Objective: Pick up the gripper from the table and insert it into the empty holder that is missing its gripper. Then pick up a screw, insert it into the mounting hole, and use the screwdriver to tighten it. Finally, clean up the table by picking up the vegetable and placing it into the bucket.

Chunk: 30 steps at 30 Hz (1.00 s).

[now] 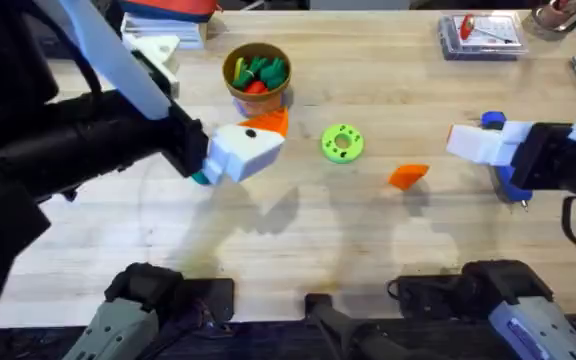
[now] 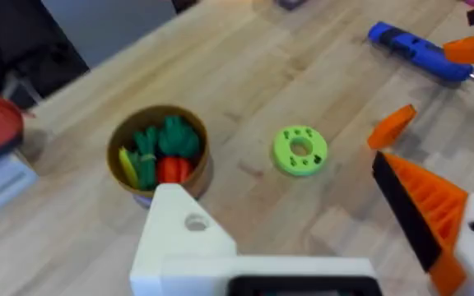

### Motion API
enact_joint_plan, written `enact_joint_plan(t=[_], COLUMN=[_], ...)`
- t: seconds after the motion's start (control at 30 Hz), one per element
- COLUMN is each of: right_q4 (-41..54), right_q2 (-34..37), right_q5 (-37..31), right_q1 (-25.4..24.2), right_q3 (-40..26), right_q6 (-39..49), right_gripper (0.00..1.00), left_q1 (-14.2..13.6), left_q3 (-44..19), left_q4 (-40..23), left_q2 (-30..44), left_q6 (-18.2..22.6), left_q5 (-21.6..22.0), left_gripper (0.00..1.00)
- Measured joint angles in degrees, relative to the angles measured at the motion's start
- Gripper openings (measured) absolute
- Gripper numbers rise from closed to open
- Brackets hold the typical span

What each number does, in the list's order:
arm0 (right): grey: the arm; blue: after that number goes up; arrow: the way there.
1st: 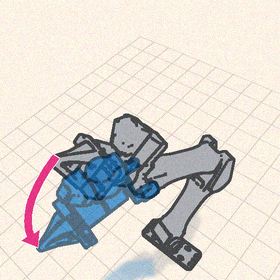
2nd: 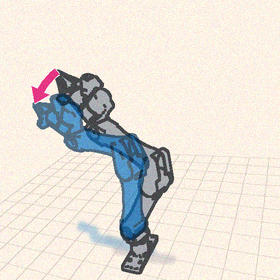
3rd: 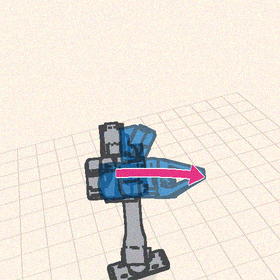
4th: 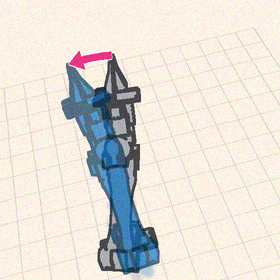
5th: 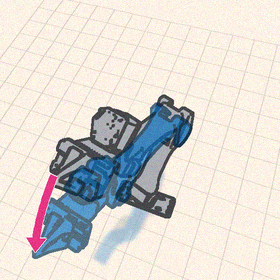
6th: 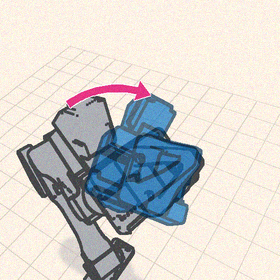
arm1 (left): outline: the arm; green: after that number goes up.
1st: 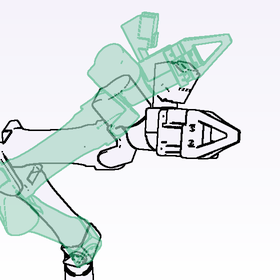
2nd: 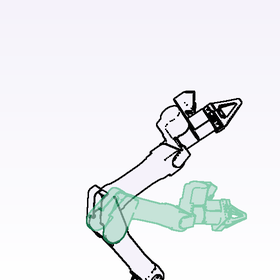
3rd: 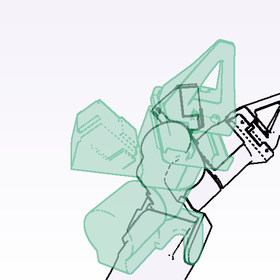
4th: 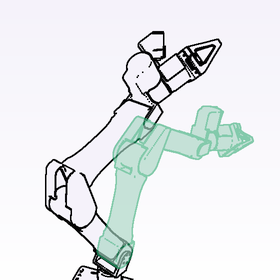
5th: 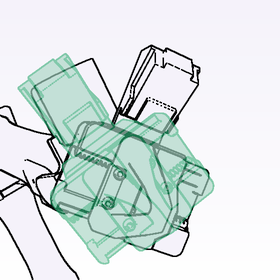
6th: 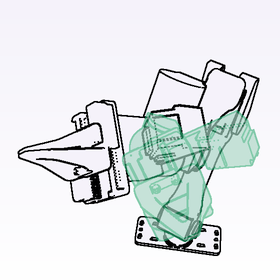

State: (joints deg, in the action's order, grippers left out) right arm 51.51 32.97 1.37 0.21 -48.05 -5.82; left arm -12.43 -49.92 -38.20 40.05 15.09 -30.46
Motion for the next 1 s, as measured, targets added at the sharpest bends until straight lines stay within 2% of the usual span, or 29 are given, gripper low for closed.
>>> enact_joint_plan(t=[0.13, 0.27, 0.4, 0.43, 0.8, 0.83, 1.0], right_q4=[0.0, 0.0, 0.0, 0.0, 0.0, 0.0, 0.0], right_q2=[0.0, 0.0, 0.0, 0.0, 0.0, 0.0, 0.0], right_q5=[0.0, 0.0, 0.0, 0.0, 0.0, 0.0, 0.0], right_q1=[0.0, 0.0, 0.0, 0.0, 0.0, 0.0, 0.0], right_q3=[0.0, 0.0, 0.0, 0.0, 0.0, 0.0, 0.0], right_q6=[0.0, 0.0, 0.0, 0.0, 0.0, 0.0, 0.0], right_gripper=[0.994, 0.994, 0.994, 0.994, 0.993, 0.993, 0.994], left_q1=[-1.6, -6.0, -9.8, -10.3, -10.3, -10.3, -10.3], left_q3=[4.3, 12.6, 20.9, 26.2, 40.2, 43.9, 48.0], left_q4=[8.3, 17.3, 23.2, 25.2, 26.3, 27.9, 32.7], left_q2=[-0.4, -3.6, -10.0, -15.9, -34.9, -38.5, -39.7], left_q6=[3.0, 4.8, 5.7, 6.0, 4.6, 3.8, 3.3], left_q5=[-0.6, -0.7, -1.4, -3.0, -7.2, -8.2, -12.2], left_gripper=[0.987, 0.987, 0.987, 0.987, 0.987, 0.987, 0.987])
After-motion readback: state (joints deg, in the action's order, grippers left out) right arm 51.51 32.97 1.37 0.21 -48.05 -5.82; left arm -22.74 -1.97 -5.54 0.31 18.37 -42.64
